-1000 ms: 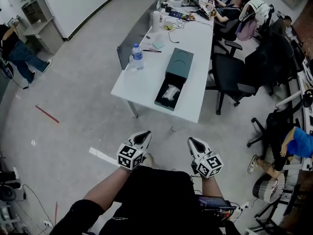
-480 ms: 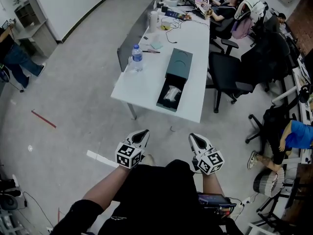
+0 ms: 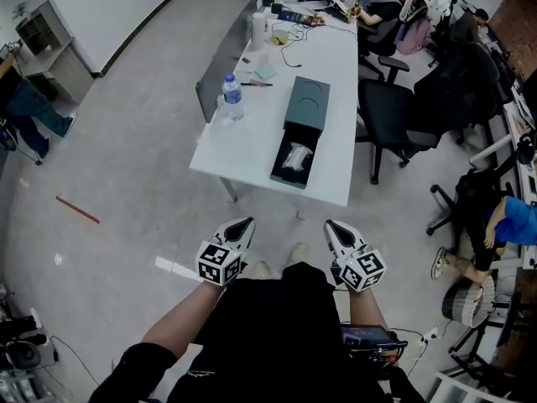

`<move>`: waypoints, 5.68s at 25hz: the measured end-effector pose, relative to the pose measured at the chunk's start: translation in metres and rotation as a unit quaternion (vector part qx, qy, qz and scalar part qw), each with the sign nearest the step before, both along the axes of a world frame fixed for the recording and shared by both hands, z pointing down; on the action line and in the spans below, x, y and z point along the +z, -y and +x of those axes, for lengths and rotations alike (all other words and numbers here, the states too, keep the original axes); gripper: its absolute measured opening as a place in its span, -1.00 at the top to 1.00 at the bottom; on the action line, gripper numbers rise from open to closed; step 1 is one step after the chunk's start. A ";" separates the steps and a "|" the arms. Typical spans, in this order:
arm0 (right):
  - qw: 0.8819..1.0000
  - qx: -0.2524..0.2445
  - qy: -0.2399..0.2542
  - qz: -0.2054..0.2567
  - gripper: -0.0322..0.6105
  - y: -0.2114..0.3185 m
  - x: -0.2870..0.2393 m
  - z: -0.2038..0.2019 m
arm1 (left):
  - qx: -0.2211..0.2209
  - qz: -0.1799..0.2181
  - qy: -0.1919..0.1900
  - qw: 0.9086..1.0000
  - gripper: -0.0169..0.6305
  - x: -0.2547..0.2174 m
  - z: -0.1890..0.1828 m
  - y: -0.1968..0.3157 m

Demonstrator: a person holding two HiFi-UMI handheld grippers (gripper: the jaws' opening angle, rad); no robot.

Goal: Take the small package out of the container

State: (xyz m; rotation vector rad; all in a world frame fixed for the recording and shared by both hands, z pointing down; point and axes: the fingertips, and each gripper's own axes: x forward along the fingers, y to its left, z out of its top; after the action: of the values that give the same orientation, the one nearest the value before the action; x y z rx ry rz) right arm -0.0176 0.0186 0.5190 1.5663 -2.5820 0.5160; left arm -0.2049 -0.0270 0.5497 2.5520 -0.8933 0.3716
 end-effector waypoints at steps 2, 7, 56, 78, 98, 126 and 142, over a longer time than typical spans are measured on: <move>1.000 0.001 0.003 -0.004 0.82 0.006 0.005 0.003 | 0.001 -0.001 0.002 1.000 0.91 0.000 0.002 0.005; 1.000 0.001 0.011 -0.008 0.82 0.025 0.015 0.009 | 0.000 -0.001 0.014 1.000 0.91 0.003 0.006 0.020; 0.988 -0.134 0.059 -0.046 0.82 0.215 0.058 0.091 | 0.013 -0.081 0.176 0.981 0.90 0.060 0.170 0.181; 0.988 -0.116 0.085 -0.056 0.82 0.235 0.064 0.109 | 0.035 -0.163 0.282 0.945 0.47 0.119 0.187 0.209; 0.988 -0.095 0.099 -0.067 0.82 0.241 0.065 0.122 | 0.053 -0.233 0.344 0.908 0.48 0.152 0.182 0.202; 0.988 -0.113 0.088 -0.058 0.82 0.214 0.059 0.101 | -0.003 -0.151 0.232 0.961 0.69 0.087 0.175 0.201; 0.996 -0.070 0.048 -0.021 0.82 0.199 0.024 0.091 | 0.022 -0.043 0.093 0.994 0.69 0.018 0.147 0.177</move>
State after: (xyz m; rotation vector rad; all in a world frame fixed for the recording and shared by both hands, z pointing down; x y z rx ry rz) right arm 0.0737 -0.1808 0.5429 1.3688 -2.7065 0.6405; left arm -0.0581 -0.2036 0.5678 2.4916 -0.8670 0.6564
